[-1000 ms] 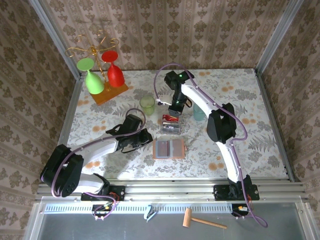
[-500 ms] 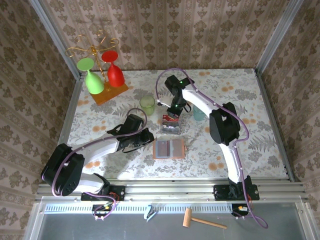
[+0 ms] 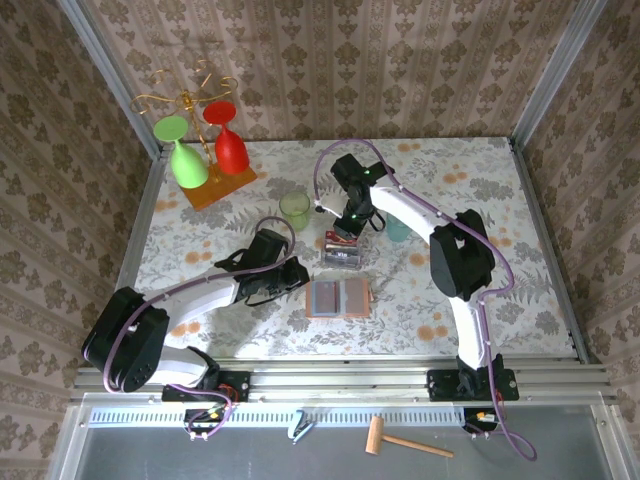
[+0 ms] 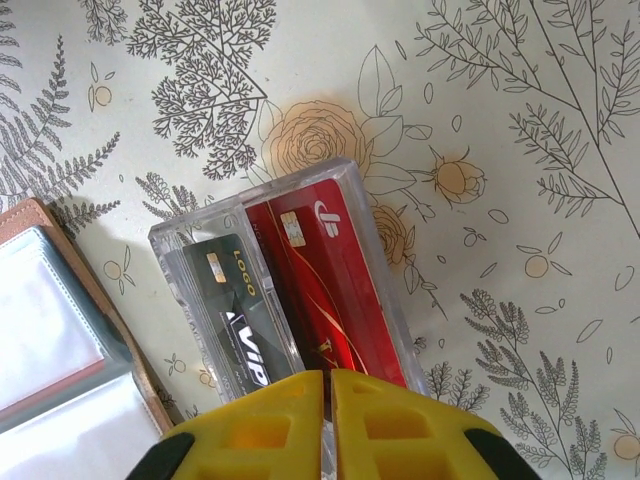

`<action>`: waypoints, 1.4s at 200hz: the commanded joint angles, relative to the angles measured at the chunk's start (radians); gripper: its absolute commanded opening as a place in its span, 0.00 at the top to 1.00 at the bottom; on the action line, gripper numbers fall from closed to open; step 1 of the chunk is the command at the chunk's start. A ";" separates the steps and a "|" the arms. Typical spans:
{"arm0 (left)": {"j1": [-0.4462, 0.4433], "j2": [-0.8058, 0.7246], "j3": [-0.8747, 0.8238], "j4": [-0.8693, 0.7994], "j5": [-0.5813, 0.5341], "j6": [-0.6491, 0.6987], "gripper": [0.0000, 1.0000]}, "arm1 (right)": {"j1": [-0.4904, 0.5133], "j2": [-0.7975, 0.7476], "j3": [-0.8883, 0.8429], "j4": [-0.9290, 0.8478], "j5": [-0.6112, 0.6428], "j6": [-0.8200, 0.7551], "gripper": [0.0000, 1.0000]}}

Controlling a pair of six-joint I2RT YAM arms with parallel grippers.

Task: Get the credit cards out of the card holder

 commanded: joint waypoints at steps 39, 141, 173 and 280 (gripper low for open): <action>-0.008 0.002 -0.003 0.025 0.000 -0.002 0.89 | 0.028 -0.133 -0.103 0.076 0.032 0.124 0.86; -0.021 0.002 -0.049 0.049 0.016 -0.010 0.89 | 0.137 -0.404 -0.471 0.359 0.035 0.640 0.82; -0.040 0.002 -0.079 0.074 0.014 -0.024 0.89 | 0.159 -0.497 -0.629 0.496 0.007 0.822 0.84; -0.079 0.033 -0.148 0.118 -0.015 -0.060 0.89 | 0.220 -0.576 -0.952 0.768 -0.132 1.292 0.90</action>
